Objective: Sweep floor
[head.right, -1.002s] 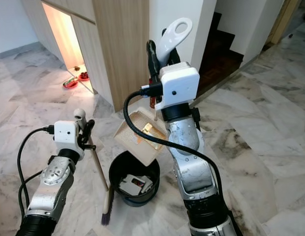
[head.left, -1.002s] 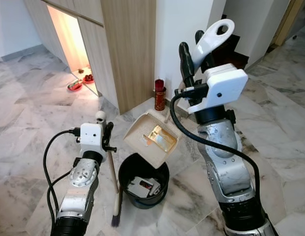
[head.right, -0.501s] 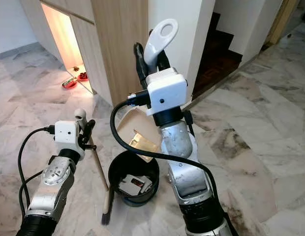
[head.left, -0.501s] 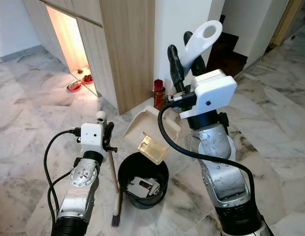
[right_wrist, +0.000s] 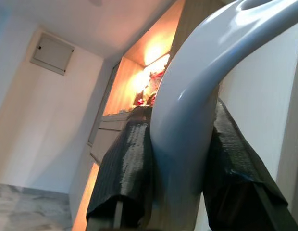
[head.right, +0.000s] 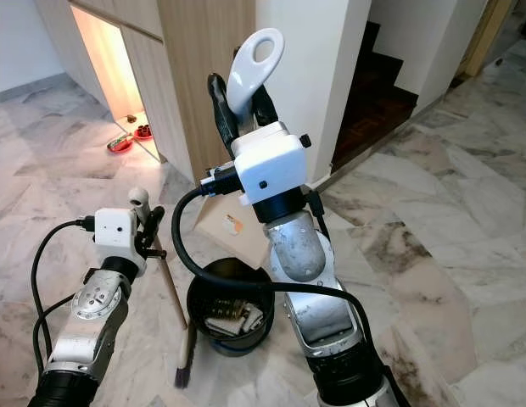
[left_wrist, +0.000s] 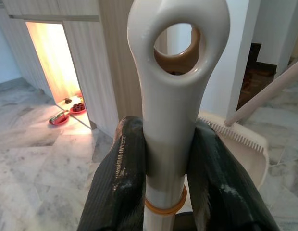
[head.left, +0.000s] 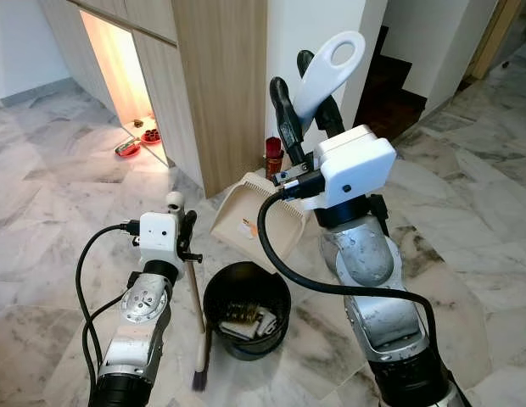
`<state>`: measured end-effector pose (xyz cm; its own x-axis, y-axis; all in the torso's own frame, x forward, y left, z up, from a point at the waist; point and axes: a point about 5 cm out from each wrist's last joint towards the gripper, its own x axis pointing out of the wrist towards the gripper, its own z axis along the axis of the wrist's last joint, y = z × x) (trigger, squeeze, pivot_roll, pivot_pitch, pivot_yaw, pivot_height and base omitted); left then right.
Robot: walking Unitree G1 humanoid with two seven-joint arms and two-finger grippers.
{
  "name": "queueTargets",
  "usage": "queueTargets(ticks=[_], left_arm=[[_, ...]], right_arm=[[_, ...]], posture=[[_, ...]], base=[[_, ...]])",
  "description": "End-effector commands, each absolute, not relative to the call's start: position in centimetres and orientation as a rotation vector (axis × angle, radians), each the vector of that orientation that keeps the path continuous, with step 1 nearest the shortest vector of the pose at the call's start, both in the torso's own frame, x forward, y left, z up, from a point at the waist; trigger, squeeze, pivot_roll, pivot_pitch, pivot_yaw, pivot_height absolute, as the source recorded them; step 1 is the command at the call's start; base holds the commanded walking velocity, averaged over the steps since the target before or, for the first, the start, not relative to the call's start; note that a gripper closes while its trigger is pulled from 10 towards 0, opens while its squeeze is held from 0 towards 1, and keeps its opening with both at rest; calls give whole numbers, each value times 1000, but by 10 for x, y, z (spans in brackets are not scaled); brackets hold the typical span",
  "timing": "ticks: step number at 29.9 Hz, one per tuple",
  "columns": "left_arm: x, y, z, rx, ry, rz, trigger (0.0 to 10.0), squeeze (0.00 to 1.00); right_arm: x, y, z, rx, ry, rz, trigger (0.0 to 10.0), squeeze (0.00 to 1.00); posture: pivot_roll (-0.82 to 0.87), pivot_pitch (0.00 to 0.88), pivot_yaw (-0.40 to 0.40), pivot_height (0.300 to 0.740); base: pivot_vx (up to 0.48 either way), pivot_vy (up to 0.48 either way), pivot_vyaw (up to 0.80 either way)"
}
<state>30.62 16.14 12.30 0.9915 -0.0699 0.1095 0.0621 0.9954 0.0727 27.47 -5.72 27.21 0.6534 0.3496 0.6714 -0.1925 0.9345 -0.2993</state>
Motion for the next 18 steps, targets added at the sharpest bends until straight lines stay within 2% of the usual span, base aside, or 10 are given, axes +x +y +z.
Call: queueTargets(ticks=[1,3,7,12,13,18], left_arm=[[307,157,135,74,-173,-86,10000,0],[307,157,135,74,-172,-87,10000,0],[306,158,133,76,-164,-88,10000,0],[306,160,132,79,-162,-86,10000,0],[305,161,132,81,-161,-85,10000,0],[305,162,132,85,-158,-83,10000,0]], right_arm=[[271,-69,288,-257,-887,210,10000,0],[273,-74,288,-272,-883,171,10000,0],[284,-110,285,-376,-828,-38,10000,0],[287,-134,275,-464,-777,-108,10000,0],[288,-145,267,-459,-738,-138,10000,0],[287,-170,236,-441,-610,-221,10000,0]], posture=[[-5,0,-4,740],[-5,0,-4,740],[-9,0,-3,740],[-10,0,-3,740],[-10,0,-3,740],[-14,0,-2,740]], base=[[0,0,0],[0,0,0],[0,0,0],[0,0,0],[0,0,0],[0,0,0]])
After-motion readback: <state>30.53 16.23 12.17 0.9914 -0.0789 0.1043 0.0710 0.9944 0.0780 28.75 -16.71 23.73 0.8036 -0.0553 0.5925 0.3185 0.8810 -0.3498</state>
